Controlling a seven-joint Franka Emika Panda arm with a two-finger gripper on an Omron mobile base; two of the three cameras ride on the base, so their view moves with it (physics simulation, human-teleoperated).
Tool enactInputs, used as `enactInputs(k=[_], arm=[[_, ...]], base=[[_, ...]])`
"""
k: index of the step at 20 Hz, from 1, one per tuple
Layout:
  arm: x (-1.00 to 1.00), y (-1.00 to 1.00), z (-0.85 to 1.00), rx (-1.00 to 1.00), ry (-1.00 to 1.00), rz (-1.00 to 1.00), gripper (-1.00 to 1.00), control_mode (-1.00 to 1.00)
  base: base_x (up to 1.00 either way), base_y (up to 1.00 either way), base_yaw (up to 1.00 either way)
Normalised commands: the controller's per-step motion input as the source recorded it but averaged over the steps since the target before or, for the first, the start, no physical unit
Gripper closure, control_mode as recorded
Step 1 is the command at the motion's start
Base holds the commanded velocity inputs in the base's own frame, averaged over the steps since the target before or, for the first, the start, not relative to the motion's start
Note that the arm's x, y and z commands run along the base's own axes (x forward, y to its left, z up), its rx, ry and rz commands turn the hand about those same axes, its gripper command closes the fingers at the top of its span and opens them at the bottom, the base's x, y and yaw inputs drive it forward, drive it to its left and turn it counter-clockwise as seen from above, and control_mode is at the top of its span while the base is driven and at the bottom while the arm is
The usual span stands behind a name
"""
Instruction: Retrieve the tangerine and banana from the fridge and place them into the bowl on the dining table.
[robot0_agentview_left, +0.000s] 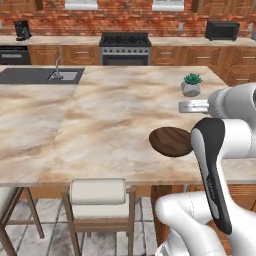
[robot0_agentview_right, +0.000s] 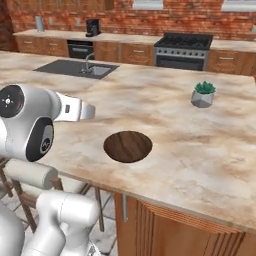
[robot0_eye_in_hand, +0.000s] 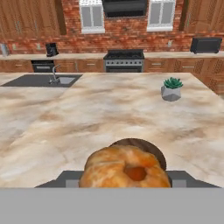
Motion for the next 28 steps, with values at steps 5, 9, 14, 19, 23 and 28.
enactInputs(k=[5, 9, 14, 19, 23, 28], arm=[[0.0, 0.0, 0.0, 0.0, 0.0, 0.0, 1.0, 1.0], [0.0, 0.0, 0.0, 0.0, 0.0, 0.0, 1.0, 1.0], [0.0, 0.0, 0.0, 0.0, 0.0, 0.0, 1.0, 1.0], [0.0, 0.0, 0.0, 0.0, 0.0, 0.0, 1.0, 1.0], [0.0, 0.0, 0.0, 0.0, 0.0, 0.0, 1.0, 1.0], [0.2, 0.0, -0.01, 0.0, 0.01, -0.03, 1.0, -1.0]], base=[[-0.06, 0.0, -0.31], [0.02, 0.0, -0.26], [0.15, 0.11, -0.19], [0.21, 0.04, -0.05], [0.11, 0.0, -0.01], [0.13, 0.0, -0.03]])
